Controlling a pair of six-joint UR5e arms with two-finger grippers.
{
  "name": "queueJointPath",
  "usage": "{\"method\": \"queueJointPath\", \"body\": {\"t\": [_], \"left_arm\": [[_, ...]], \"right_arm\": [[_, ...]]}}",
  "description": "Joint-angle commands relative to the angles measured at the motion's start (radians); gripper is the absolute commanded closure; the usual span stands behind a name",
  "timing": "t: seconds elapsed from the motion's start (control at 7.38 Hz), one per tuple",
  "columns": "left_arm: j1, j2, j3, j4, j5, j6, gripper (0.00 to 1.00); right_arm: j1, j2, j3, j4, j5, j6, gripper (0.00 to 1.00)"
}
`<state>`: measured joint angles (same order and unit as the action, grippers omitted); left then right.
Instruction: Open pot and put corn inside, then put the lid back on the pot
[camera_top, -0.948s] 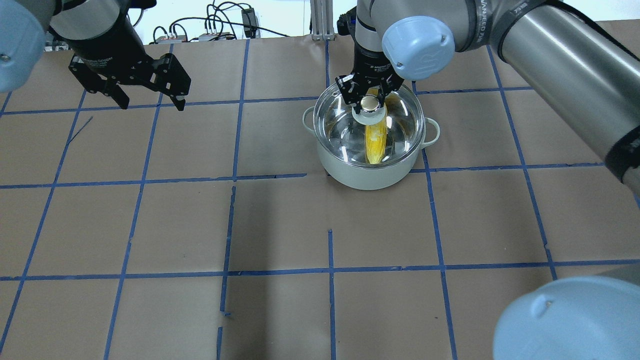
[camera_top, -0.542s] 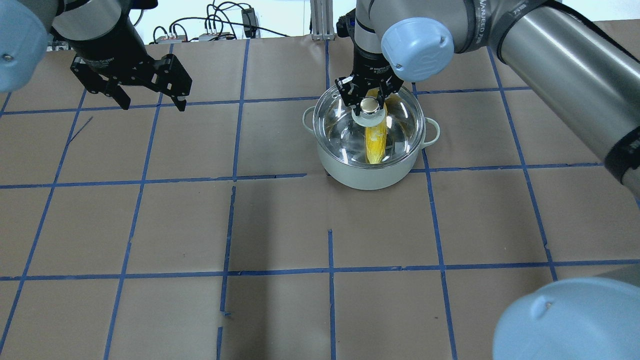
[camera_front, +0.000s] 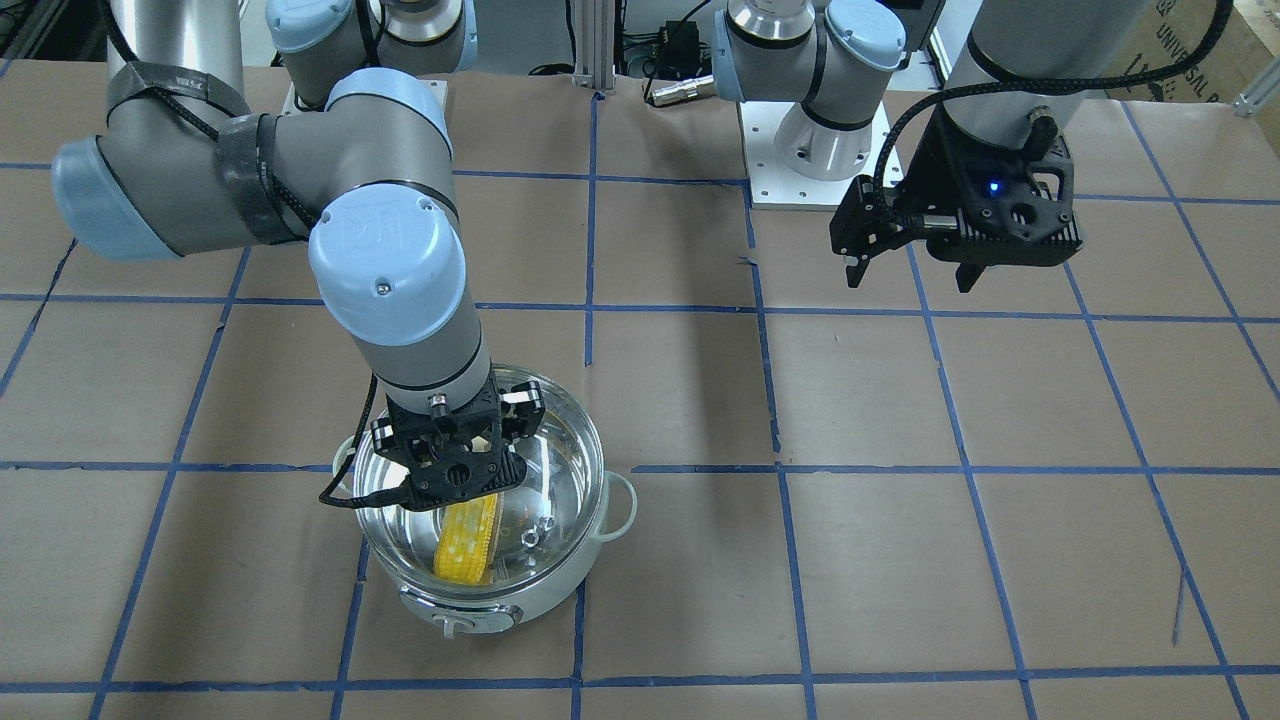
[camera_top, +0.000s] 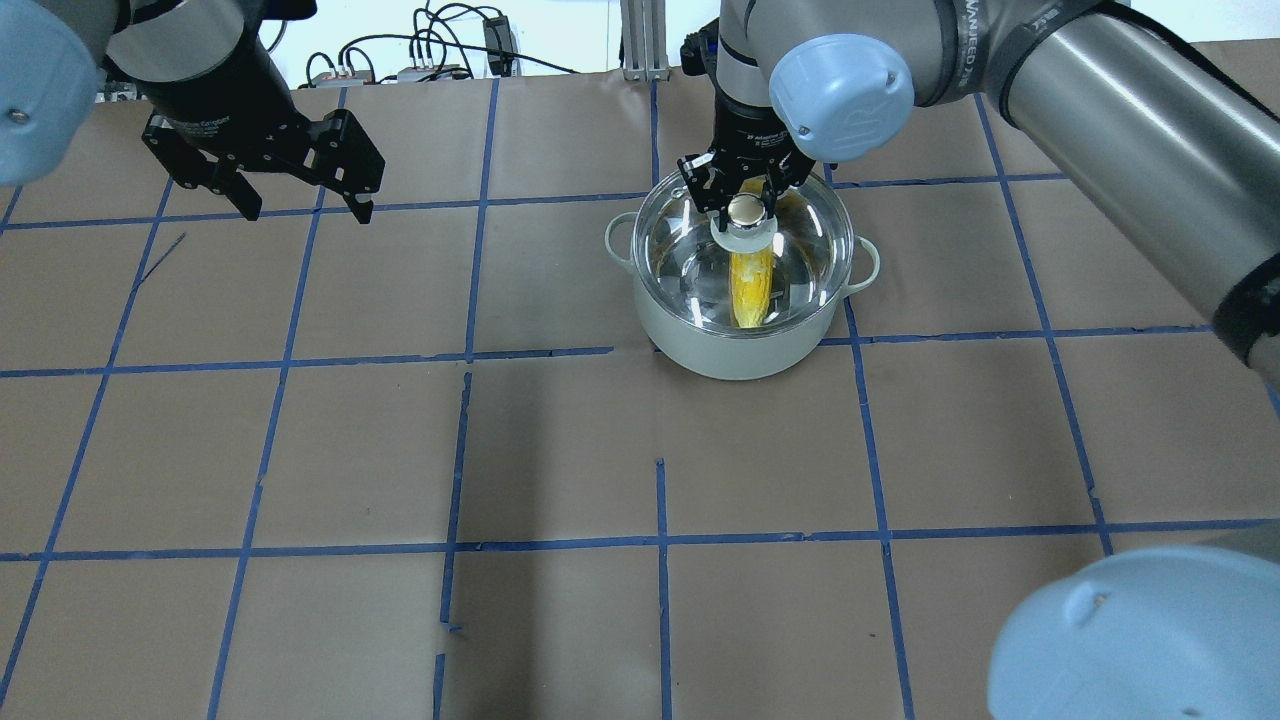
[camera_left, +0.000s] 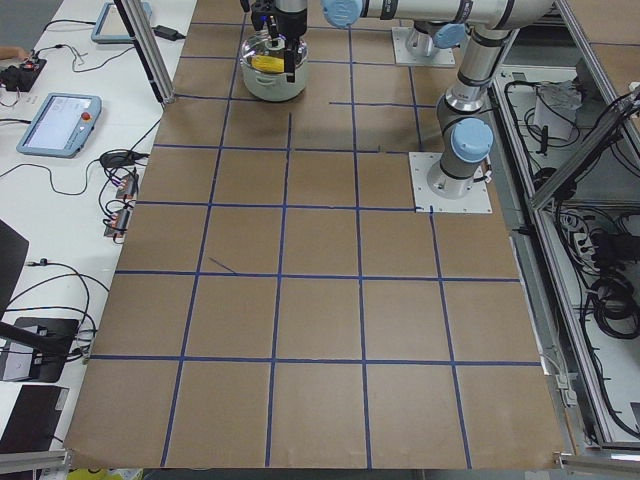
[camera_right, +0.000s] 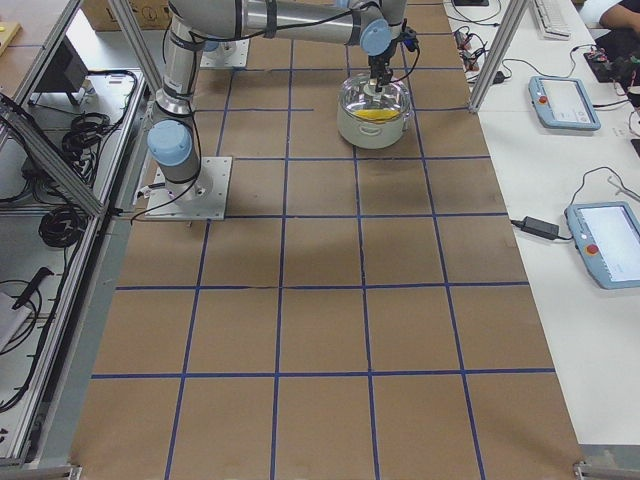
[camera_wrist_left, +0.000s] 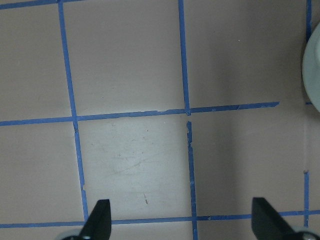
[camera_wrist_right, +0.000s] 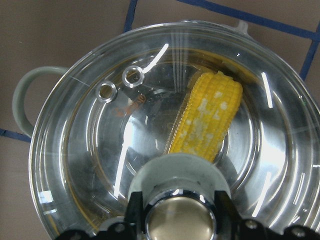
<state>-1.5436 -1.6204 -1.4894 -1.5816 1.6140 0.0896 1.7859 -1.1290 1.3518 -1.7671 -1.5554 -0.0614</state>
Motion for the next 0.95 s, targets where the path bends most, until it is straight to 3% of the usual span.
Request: {"method": "queueJointPath", "body": {"t": [0.0, 0.41, 0.54, 0.81], "left_arm": [[-0.001, -0.001, 0.0, 0.0, 0.0, -0.002, 0.0], [-0.001, -0.001, 0.0, 0.002, 0.0, -0.002, 0.0], [-0.001, -0.001, 0.0, 0.0, 0.0, -0.002, 0.0], [-0.001, -0.001, 0.0, 0.0, 0.0, -0.002, 0.0]], "right_arm": [[0.001, 0.003, 0.0, 0.003, 0.003, 0.0, 0.6], [0.001, 0.006, 0.0, 0.0, 0.001, -0.003, 0.59], [0.001, 0.006, 0.0, -0.006, -0.002, 0.002, 0.53], [0.0, 0.003, -0.002, -0.011, -0.005, 0.003, 0.18]]}}
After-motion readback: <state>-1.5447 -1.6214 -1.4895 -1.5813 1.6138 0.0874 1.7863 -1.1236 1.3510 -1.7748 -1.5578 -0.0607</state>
